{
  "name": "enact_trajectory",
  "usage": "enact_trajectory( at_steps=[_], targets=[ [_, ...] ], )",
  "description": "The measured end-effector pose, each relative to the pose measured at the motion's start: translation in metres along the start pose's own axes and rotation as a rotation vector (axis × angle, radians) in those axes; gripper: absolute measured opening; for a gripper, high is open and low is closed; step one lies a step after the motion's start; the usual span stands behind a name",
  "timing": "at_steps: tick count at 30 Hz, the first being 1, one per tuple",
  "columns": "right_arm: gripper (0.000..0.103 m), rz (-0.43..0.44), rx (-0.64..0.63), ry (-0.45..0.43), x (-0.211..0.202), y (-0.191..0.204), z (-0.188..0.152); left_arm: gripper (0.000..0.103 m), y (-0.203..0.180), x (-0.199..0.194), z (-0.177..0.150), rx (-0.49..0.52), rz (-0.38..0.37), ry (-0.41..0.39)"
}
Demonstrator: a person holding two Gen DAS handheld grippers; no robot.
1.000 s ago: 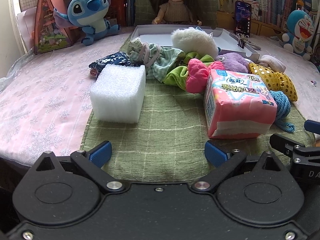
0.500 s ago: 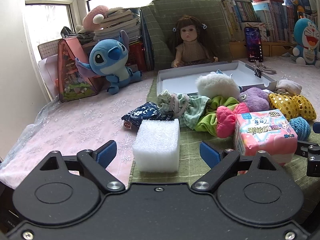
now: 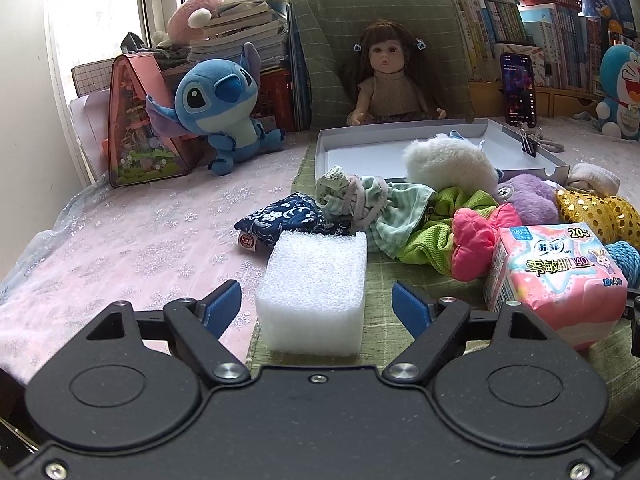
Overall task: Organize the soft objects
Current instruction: 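Grasp the white foam block with the left tool while the right tool grasps the blue yarn ball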
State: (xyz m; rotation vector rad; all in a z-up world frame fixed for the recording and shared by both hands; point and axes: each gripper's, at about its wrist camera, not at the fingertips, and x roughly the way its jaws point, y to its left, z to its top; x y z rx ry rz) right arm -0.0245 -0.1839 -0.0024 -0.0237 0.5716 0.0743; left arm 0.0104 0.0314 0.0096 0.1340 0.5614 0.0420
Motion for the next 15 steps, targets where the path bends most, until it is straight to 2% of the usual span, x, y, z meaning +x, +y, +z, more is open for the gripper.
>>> enact_trajectory(
  at_steps=[4, 9, 15],
  targets=[
    [0.07, -0.001, 0.001, -0.002, 0.0, -0.0002, 0.0003, 0.074, 0.0006, 0.0041, 0.0003, -0.008, -0.006, 0.007],
    [0.068, -0.012, 0.007, -0.02, -0.0035, 0.0, 0.0007, 0.059, 0.0008, 0.0071, -0.0008, -0.016, -0.019, 0.019],
    [0.073, -0.023, -0.017, -0.028, -0.0007, 0.0035, 0.0002, 0.056, 0.0003, 0.0083, -0.0009, -0.015, -0.01, 0.011]
  ],
)
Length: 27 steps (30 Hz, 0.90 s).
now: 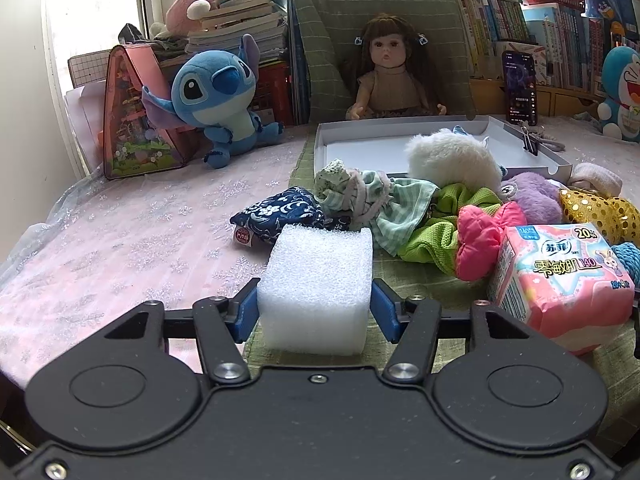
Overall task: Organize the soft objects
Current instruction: 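Grasp the white foam block with the left tool while the right tool grasps the blue yarn ball, then carry the foam block and yarn ball over the white box lid with both tools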
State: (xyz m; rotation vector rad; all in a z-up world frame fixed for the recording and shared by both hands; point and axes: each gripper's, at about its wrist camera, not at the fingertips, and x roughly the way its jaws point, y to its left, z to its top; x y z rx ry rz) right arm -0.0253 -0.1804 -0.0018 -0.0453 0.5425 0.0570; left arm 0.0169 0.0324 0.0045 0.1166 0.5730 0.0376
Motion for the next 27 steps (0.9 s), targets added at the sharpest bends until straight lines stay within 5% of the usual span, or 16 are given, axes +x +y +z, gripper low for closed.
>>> enact_trajectory(
  at_steps=[14, 21, 27],
  targets=[
    [0.082, 0.0, 0.004, 0.006, 0.007, 0.001, -0.002, 0.056, -0.007, 0.01, 0.002, 0.019, 0.02, 0.015],
    [0.064, -0.012, 0.02, 0.013, 0.008, -0.001, -0.001, 0.054, -0.005, 0.006, 0.004, 0.013, 0.017, -0.01],
    [0.058, -0.004, 0.038, 0.015, 0.005, -0.005, 0.003, 0.054, -0.003, -0.003, 0.01, 0.01, 0.025, -0.044]
  ],
)
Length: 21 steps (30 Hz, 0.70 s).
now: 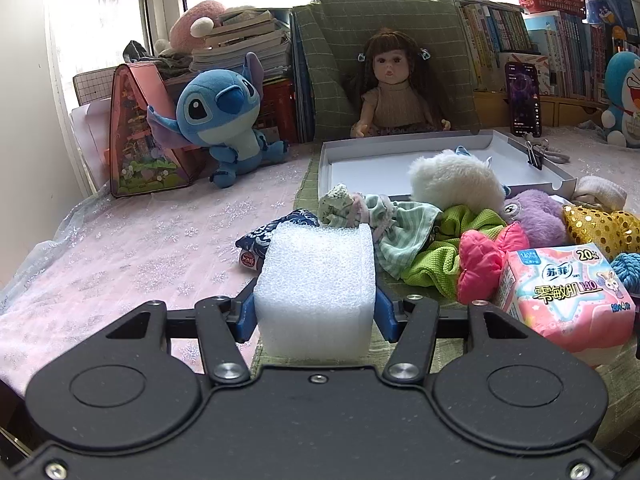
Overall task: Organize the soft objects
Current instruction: 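Carry the foam block and yarn ball over the white box lid with both tools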
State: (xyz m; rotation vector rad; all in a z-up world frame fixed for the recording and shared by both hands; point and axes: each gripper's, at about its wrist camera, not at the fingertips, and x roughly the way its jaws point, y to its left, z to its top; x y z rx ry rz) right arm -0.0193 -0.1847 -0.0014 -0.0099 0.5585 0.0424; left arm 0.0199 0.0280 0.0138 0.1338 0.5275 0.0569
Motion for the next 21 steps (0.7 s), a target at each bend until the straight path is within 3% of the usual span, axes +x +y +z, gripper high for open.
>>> enact_trajectory(
  at_steps=[14, 21],
  targets=[
    [0.057, 0.012, 0.022, -0.07, -0.016, -0.012, 0.031, 0.054, 0.012, -0.004, 0.028, -0.067, -0.072, 0.012],
    [0.057, 0.043, 0.082, -0.06, -0.007, -0.027, 0.054, 0.054, 0.012, -0.001, 0.046, -0.083, -0.138, 0.009]
  ],
)
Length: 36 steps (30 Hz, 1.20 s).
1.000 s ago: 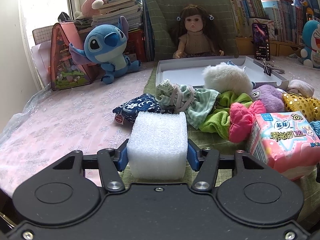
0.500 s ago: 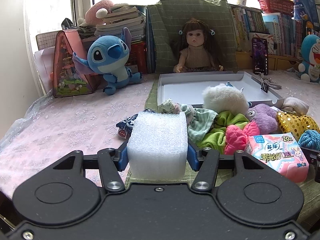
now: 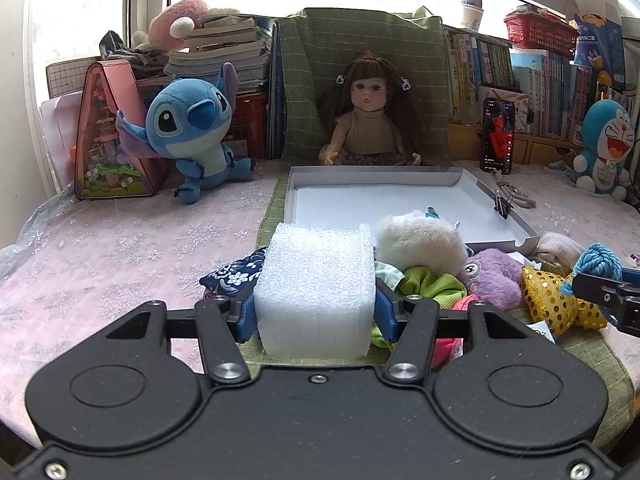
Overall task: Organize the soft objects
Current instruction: 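Carry the foam block and yarn ball over the white box lid with both tools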
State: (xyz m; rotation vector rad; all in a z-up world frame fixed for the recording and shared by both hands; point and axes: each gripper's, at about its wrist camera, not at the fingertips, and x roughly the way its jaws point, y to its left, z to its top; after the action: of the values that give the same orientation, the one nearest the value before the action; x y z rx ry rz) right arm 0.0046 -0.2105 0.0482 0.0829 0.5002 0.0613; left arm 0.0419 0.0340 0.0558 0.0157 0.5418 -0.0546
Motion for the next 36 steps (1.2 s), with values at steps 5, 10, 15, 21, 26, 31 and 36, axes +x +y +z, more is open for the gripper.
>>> enact_trajectory(
  at_steps=[5, 10, 15, 21, 26, 31, 36],
  targets=[
    [0.057, 0.023, 0.015, 0.004, 0.011, -0.004, 0.019, 0.054, -0.007, 0.007, 0.022, -0.003, -0.053, 0.002],
    [0.057, 0.057, 0.031, 0.031, 0.029, -0.007, 0.04, 0.054, -0.004, 0.025, 0.05, -0.049, -0.112, 0.038],
    [0.057, 0.068, 0.033, 0.058, 0.05, -0.008, 0.059, 0.054, -0.006, 0.047, 0.075, -0.043, -0.126, 0.07],
    [0.057, 0.082, 0.048, 0.105, 0.081, -0.011, 0.084, 0.054, -0.007, 0.076, 0.1, -0.079, -0.177, 0.135],
    [0.057, 0.087, 0.034, 0.155, 0.109, -0.008, 0.104, 0.054, -0.013, 0.099, 0.116, -0.066, -0.183, 0.171],
    [0.057, 0.079, 0.031, 0.22, 0.14, -0.007, 0.115, 0.054, -0.016, 0.134, 0.128, -0.072, -0.188, 0.229],
    [0.057, 0.059, -0.019, 0.229, 0.166, -0.001, 0.115, 0.054, -0.032, 0.161, 0.135, 0.002, -0.137, 0.199]
  ],
)
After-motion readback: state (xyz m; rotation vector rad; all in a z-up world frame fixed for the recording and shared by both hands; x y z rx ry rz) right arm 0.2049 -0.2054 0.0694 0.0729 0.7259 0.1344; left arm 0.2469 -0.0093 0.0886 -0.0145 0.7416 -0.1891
